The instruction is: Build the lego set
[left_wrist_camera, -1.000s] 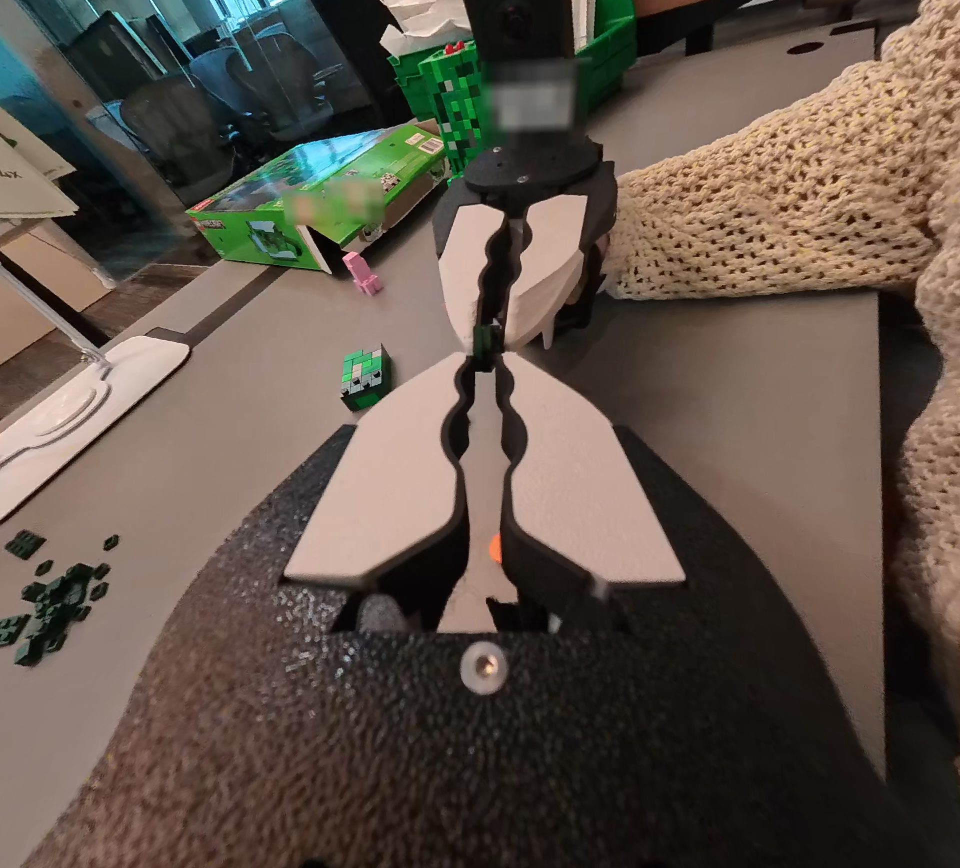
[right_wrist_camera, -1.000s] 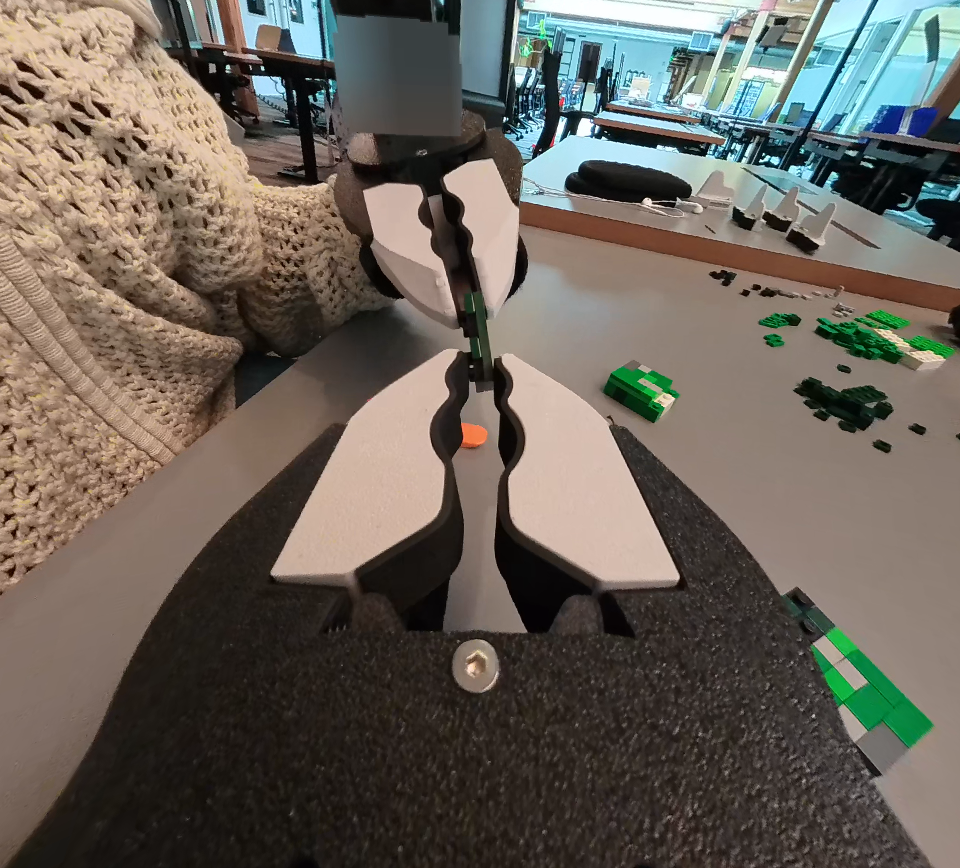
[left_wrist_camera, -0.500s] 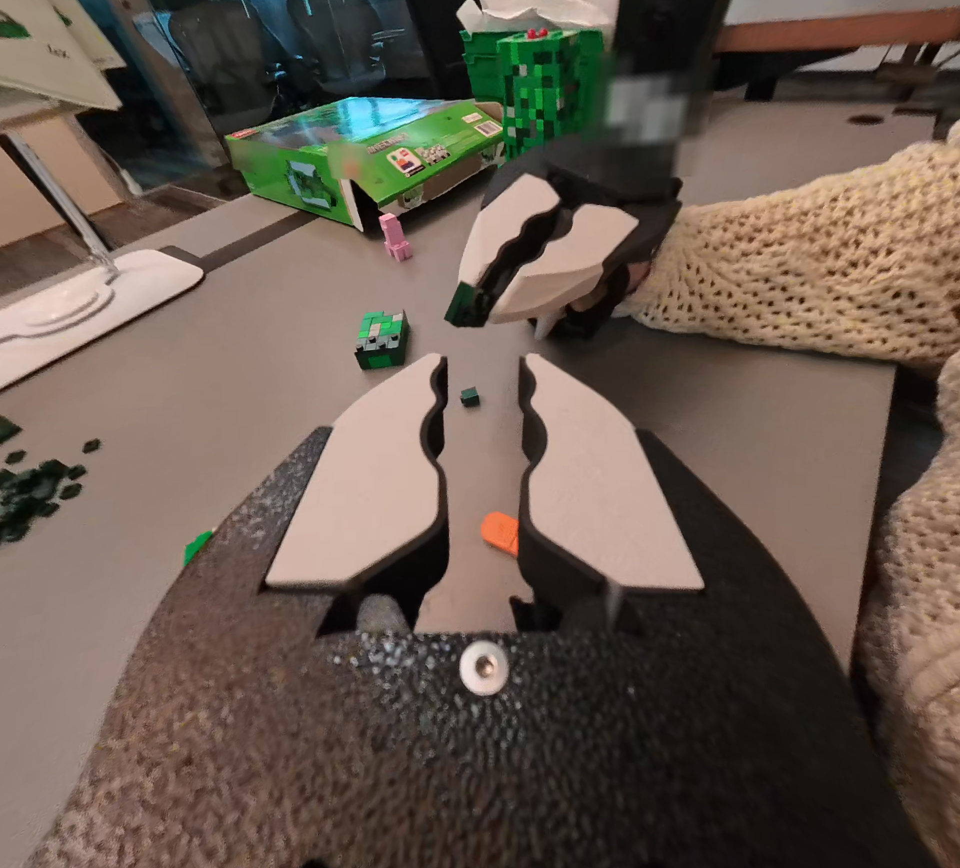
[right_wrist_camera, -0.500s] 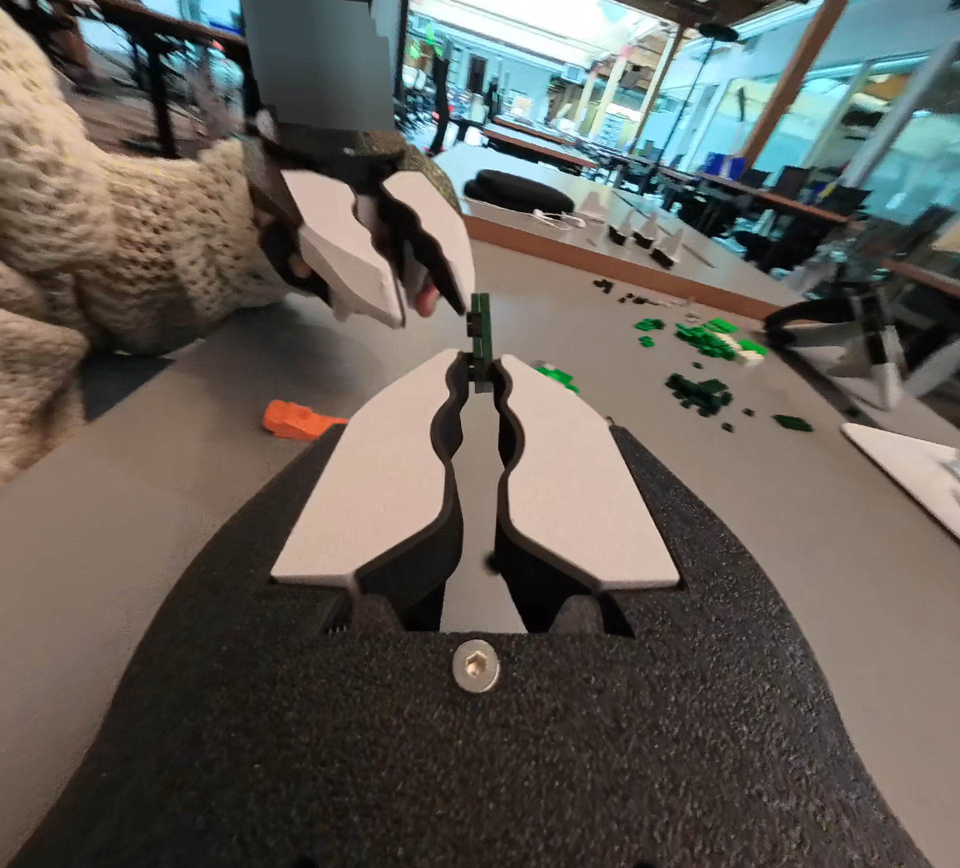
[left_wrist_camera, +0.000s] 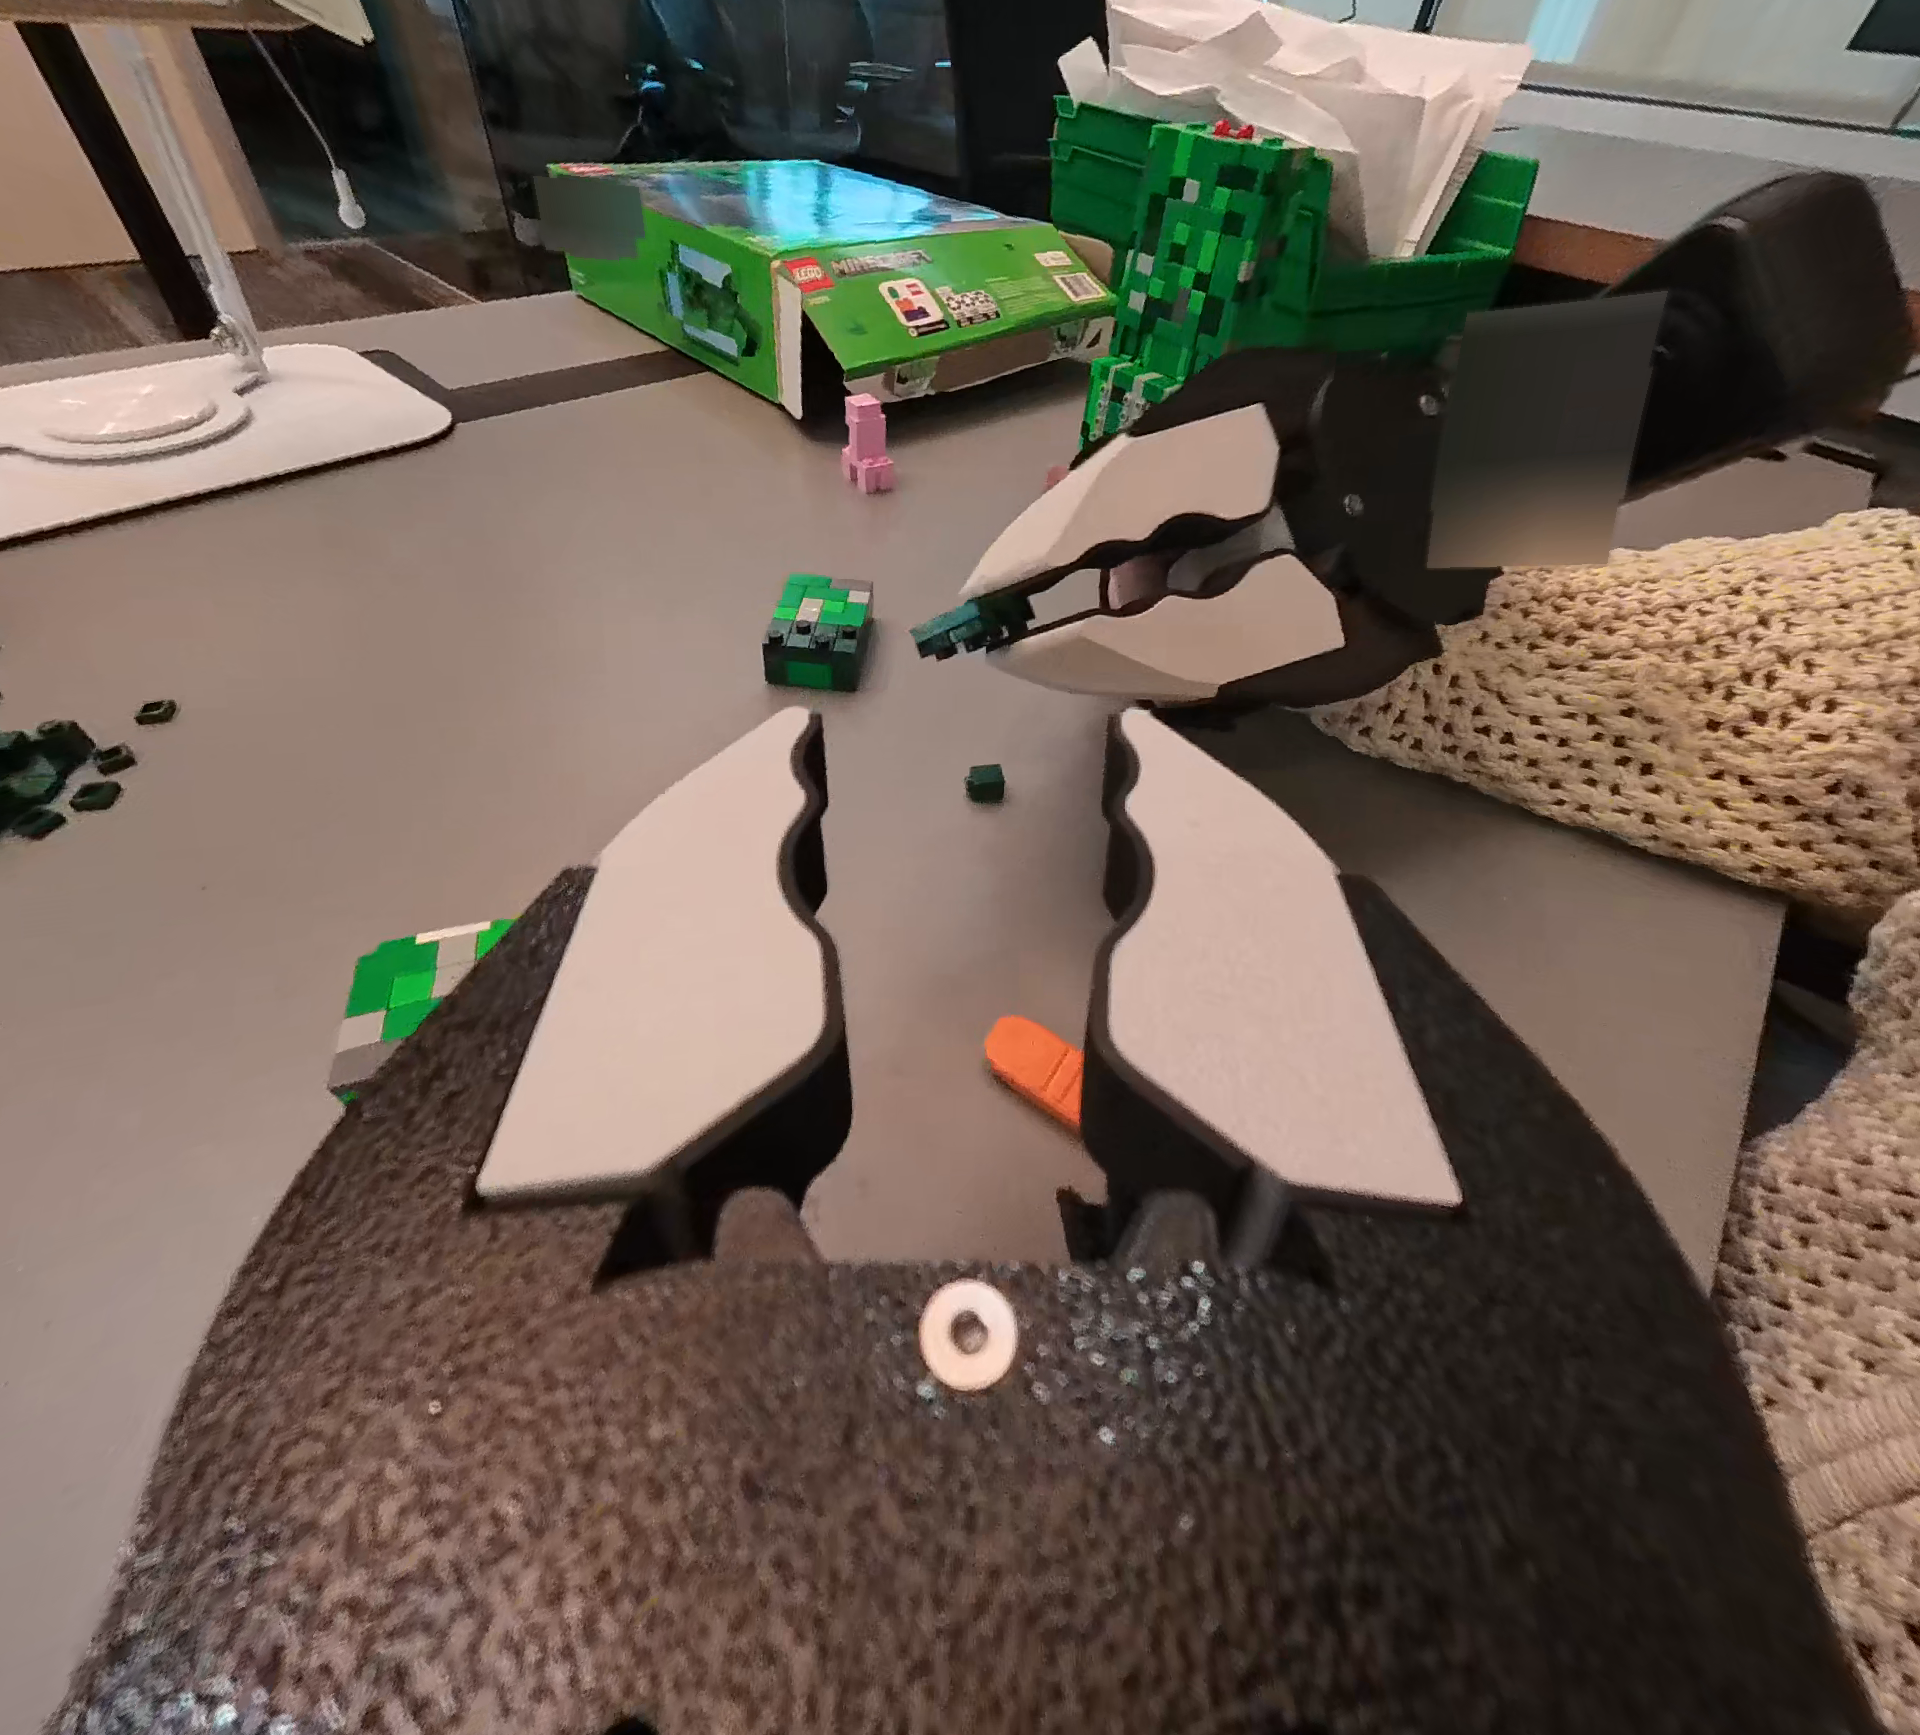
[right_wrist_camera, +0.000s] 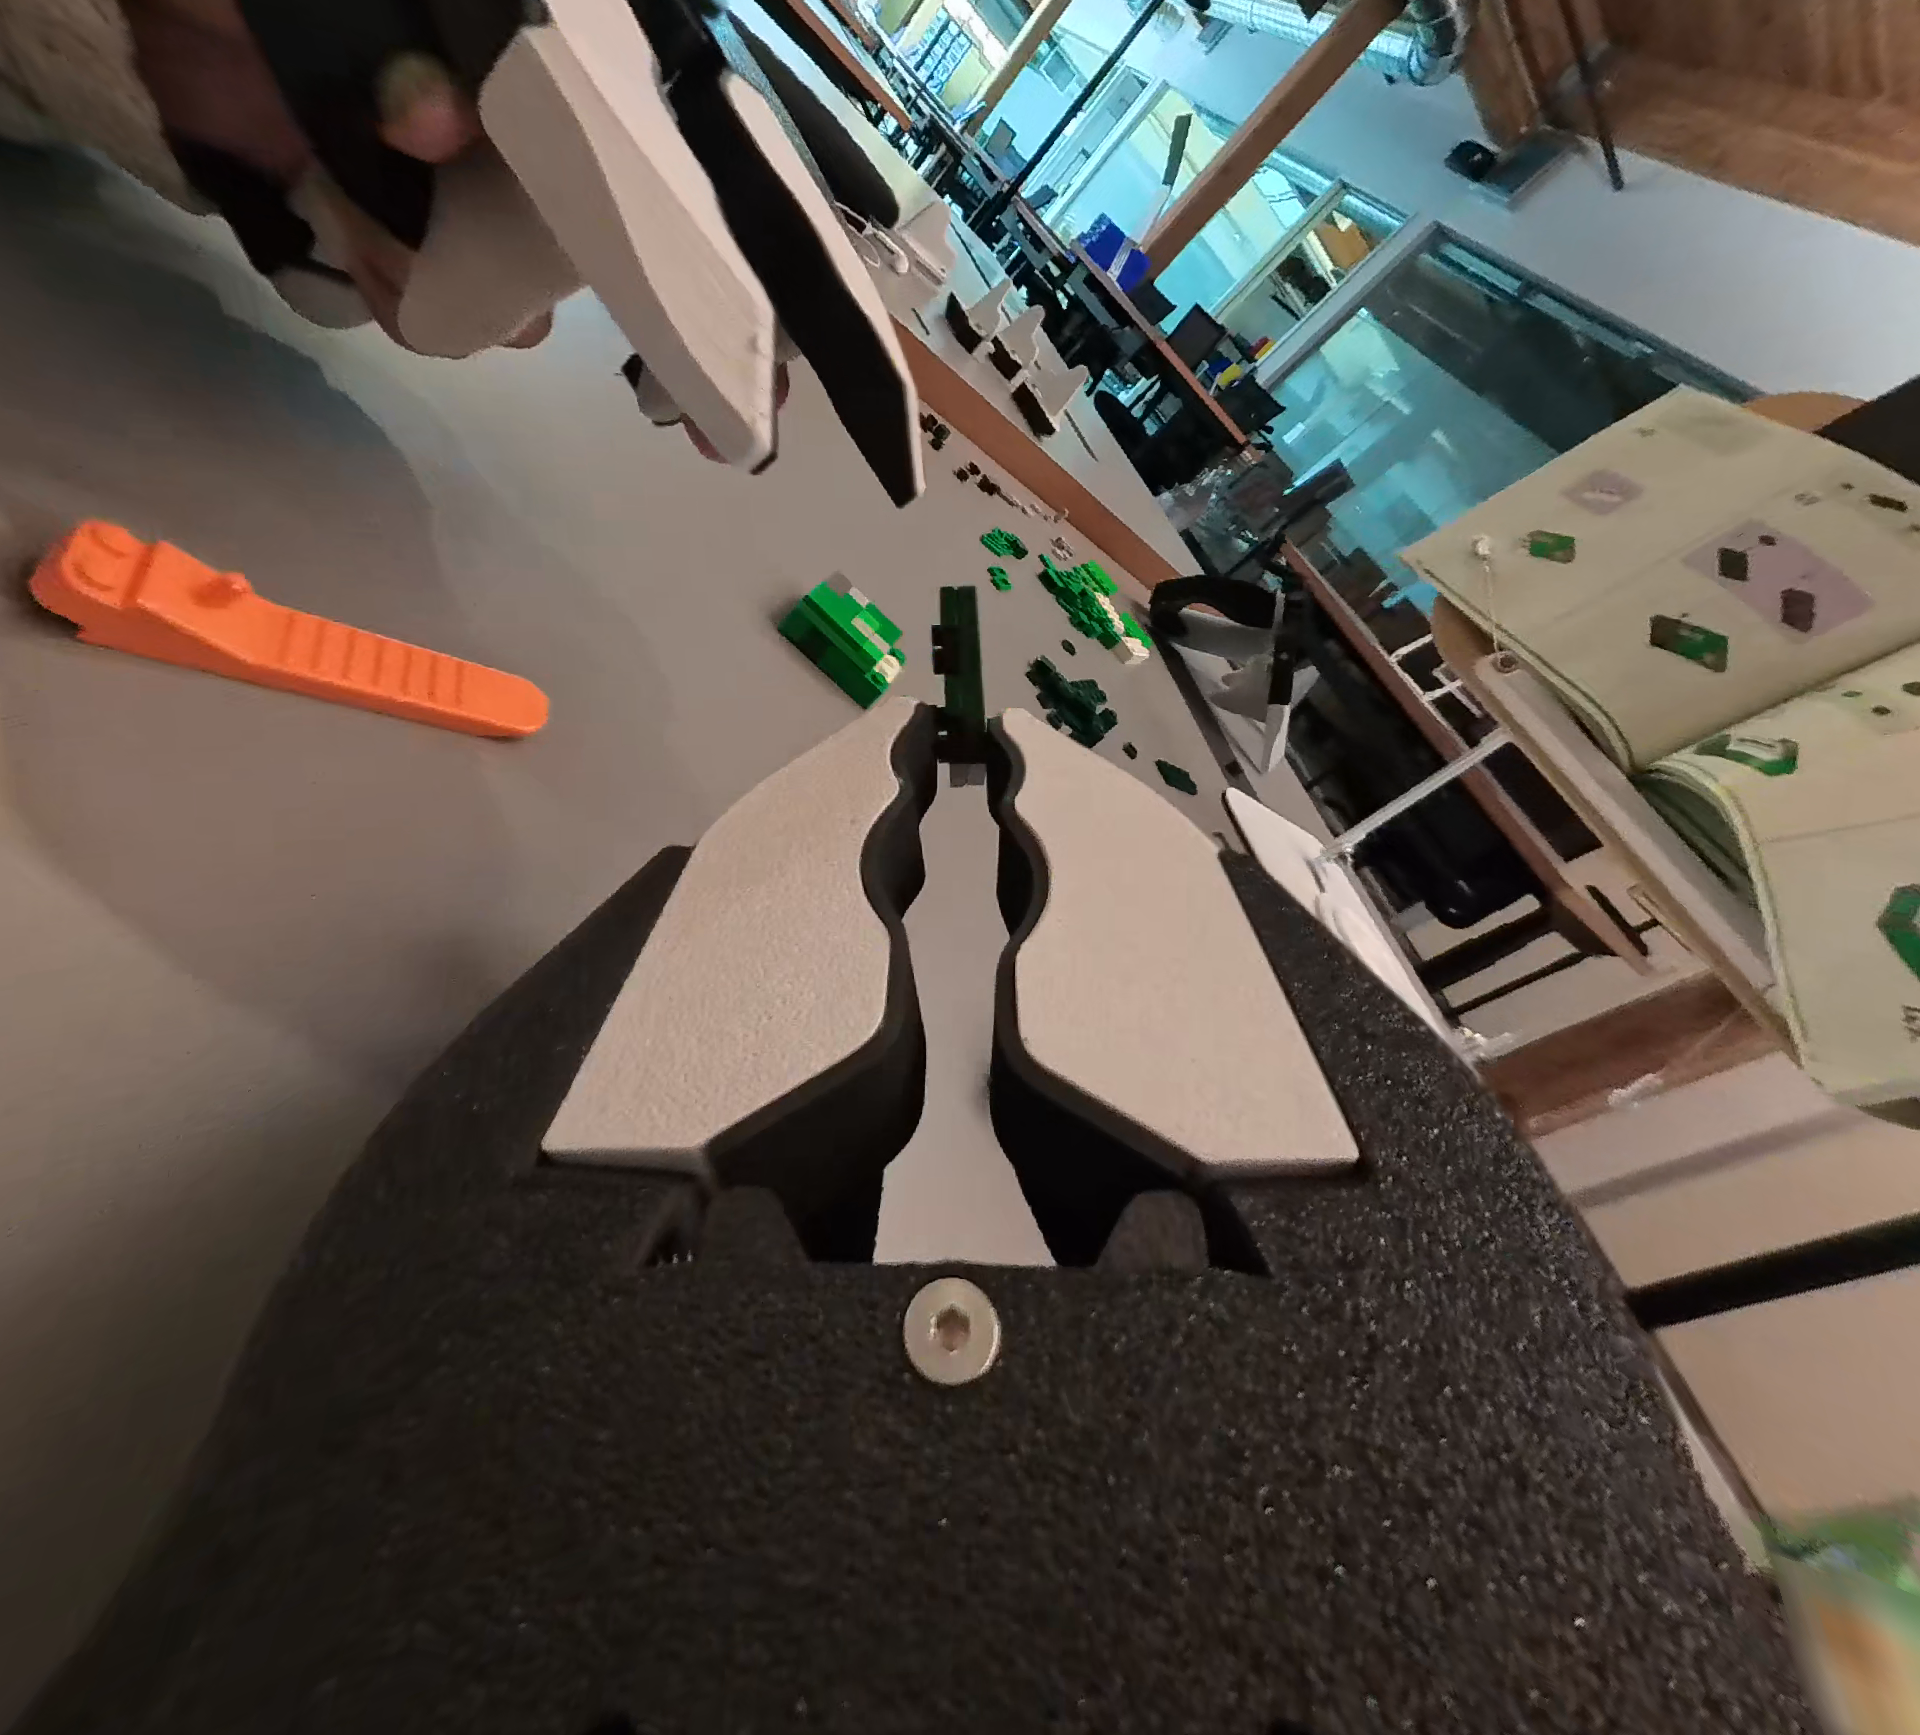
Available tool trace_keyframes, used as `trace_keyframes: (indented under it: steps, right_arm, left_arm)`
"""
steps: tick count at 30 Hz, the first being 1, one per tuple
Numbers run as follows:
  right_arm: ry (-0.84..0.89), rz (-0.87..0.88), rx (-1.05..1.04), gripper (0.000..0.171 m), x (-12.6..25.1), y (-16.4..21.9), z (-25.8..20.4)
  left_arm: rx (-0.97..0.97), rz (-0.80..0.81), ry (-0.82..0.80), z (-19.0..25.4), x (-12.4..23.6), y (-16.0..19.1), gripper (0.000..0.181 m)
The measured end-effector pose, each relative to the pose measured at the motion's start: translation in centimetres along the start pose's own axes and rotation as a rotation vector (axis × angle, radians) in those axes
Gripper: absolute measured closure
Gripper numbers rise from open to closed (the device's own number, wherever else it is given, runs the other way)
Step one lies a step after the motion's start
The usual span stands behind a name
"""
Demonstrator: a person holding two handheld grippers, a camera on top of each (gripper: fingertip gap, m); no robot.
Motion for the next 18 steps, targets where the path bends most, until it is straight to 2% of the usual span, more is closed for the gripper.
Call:
trace_keyframes:
  steps: [13,18]
  right_arm:
    - [0.014,-0.034,0.194,0.163,-0.2,-0.1,-1.0]
    - [0.035,-0.019,0.228,0.163,-0.1,-0.5,-1.0]
  left_arm:
    - [0.056,-0.084,0.051,0.5,-0.8,1.7,0.124]
    - [0.093,-0.069,0.076,0.7,-0.8,1.4,0.125]
Point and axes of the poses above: each gripper's, where its closed fingertips meet, x back along the fingers, y out of its underside, z = x × y across the jaws, the point moved 2 cm from there along x, back along the fingers, and after that the axes turned 2 degrees about -z, right-handed, at the moved point
